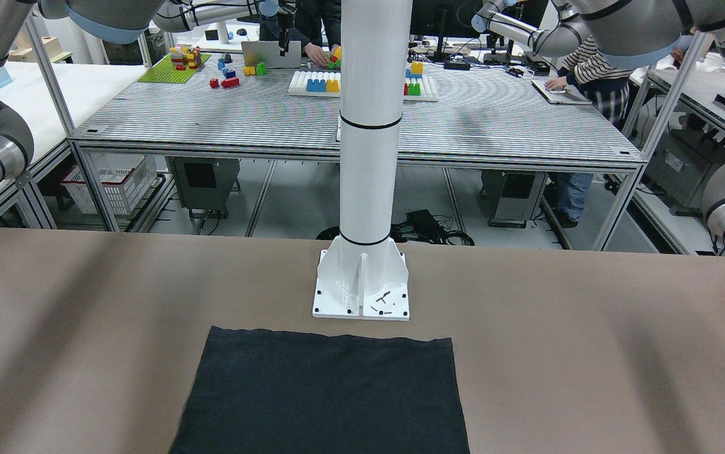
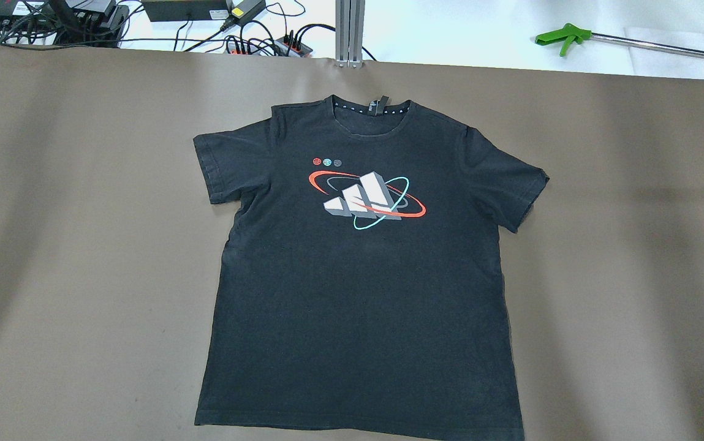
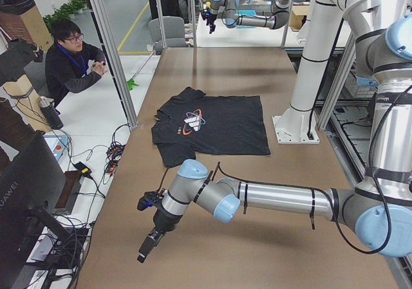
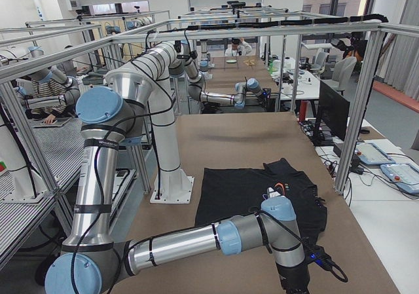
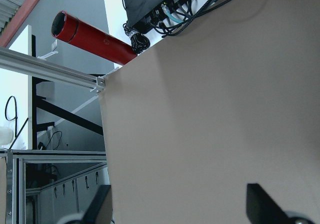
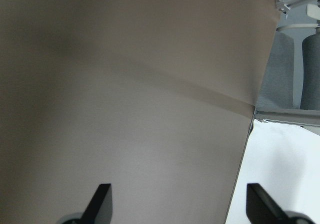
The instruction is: Fold clothes
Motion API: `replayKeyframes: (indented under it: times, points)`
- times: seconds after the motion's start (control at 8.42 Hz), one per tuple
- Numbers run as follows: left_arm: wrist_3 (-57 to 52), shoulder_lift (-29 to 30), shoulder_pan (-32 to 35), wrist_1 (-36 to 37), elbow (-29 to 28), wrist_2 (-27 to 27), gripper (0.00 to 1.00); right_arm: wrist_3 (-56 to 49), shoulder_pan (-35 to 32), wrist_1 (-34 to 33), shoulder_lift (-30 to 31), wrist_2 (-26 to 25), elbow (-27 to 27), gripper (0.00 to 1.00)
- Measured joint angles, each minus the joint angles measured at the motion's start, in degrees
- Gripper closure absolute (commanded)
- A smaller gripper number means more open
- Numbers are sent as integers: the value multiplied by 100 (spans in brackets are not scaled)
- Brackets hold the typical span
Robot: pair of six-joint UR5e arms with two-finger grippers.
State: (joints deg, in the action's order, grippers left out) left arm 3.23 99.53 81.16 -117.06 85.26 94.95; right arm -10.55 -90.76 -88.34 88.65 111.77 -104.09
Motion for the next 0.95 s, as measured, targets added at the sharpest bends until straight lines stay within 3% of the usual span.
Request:
replayKeyframes:
  times: [0.95]
  points:
    - [11,-34,-12,0,-4,-29,6,-2,119,-41,-140,-134,-2,6]
